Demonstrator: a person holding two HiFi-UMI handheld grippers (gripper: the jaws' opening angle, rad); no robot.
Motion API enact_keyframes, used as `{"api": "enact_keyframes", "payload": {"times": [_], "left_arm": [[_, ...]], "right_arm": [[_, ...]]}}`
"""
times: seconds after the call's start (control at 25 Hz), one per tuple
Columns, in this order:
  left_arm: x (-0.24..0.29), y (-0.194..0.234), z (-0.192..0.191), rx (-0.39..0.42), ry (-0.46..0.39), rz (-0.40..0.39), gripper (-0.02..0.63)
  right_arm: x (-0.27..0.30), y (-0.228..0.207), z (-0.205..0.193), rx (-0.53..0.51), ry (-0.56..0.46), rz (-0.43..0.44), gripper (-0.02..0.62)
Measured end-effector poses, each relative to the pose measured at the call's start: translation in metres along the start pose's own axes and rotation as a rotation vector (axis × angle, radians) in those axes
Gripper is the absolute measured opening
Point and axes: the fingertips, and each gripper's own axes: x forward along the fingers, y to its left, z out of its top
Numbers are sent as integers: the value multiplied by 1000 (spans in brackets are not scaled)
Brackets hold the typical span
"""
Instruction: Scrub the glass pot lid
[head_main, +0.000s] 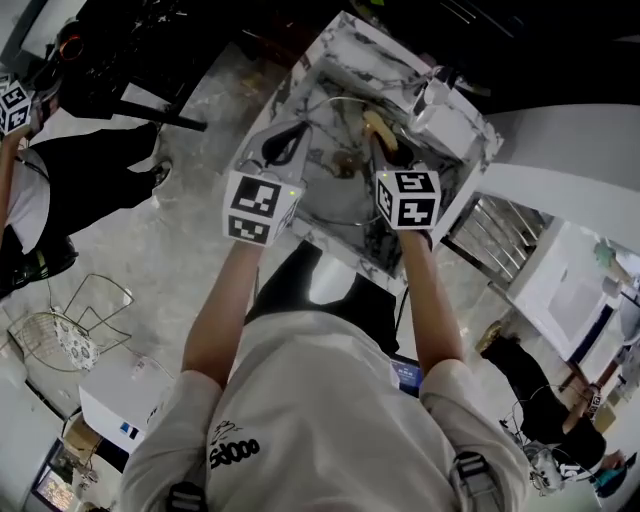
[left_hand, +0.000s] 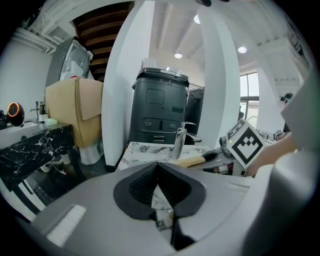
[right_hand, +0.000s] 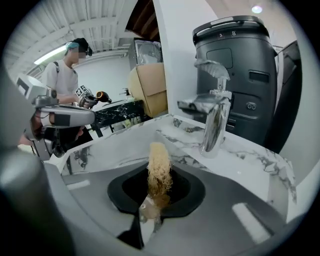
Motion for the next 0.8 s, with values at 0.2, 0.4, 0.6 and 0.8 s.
{"api": "enact_keyframes", "payload": {"times": [0.2, 0.4, 0.6, 0.8], "left_arm": [[15, 1, -8, 6, 20, -29, 11], [25, 0, -16, 8, 39, -49, 11], [29, 2, -22, 7, 50, -51, 11], [30, 6, -25, -8, 49, -37, 9]], "right_arm": [[19, -28, -24, 54, 60, -128, 43], [35, -43, -42, 47, 100, -217, 43], [48, -54, -48, 49, 107, -281, 43], [62, -60, -50, 43, 108, -326, 44]]}}
